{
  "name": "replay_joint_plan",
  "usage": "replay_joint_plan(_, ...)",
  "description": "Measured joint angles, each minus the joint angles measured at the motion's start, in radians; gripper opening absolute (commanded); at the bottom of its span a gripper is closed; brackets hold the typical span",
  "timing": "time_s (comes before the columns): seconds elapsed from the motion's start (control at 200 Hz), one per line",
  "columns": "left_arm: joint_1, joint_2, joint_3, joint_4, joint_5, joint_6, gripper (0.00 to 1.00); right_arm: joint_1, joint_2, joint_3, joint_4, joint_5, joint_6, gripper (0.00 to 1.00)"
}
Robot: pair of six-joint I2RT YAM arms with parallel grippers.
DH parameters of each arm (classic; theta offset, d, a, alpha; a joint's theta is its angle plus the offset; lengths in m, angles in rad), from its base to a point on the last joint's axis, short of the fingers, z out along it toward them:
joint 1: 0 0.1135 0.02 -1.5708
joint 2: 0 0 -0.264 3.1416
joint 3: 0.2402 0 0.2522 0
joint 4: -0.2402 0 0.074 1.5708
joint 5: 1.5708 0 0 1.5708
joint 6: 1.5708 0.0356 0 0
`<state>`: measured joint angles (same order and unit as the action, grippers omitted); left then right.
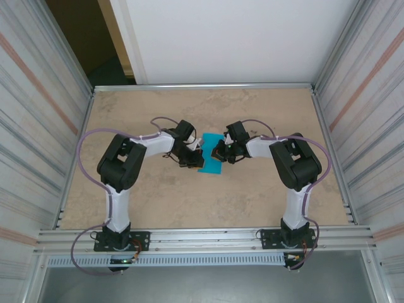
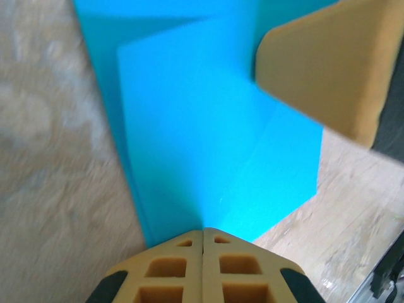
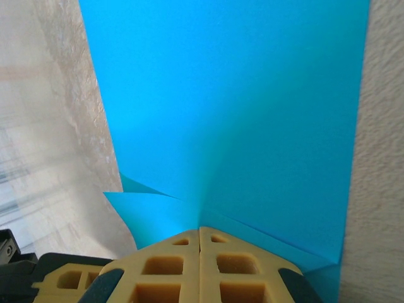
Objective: Fold a paper plane with a square sheet of paper (pick it up from the middle)
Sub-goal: Fold the triangle a second time at the center of the table.
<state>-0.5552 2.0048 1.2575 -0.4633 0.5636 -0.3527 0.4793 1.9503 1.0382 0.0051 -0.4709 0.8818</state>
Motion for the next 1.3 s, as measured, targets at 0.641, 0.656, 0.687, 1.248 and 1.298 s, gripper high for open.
replay_joint_plan(0.641, 0.000, -0.144, -0.062, -0.018, -0.033, -0.055, 0.00, 0.000, 0.000, 0.001, 0.002, -0.004, 0.000, 0.00)
replay_joint_plan(0.656, 0.000, -0.142, -0.062, -0.010, -0.030, -0.060, 0.00, 0.000, 0.000, 0.001, 0.002, -0.004, 0.000, 0.00)
replay_joint_plan(0.687, 0.000, -0.138, -0.062, 0.006, -0.023, -0.072, 0.00, 0.000, 0.000, 0.002, 0.002, -0.004, 0.000, 0.00)
replay_joint_plan(1.248, -0.001, -0.040, -0.053, 0.038, -0.040, -0.124, 0.00, 0.004, -0.019, 0.010, -0.040, 0.006, -0.030, 0.00)
replay_joint_plan(1.298, -0.001, -0.040, -0.053, 0.038, -0.040, -0.125, 0.00, 0.006, -0.027, 0.011, -0.067, 0.008, -0.046, 0.00)
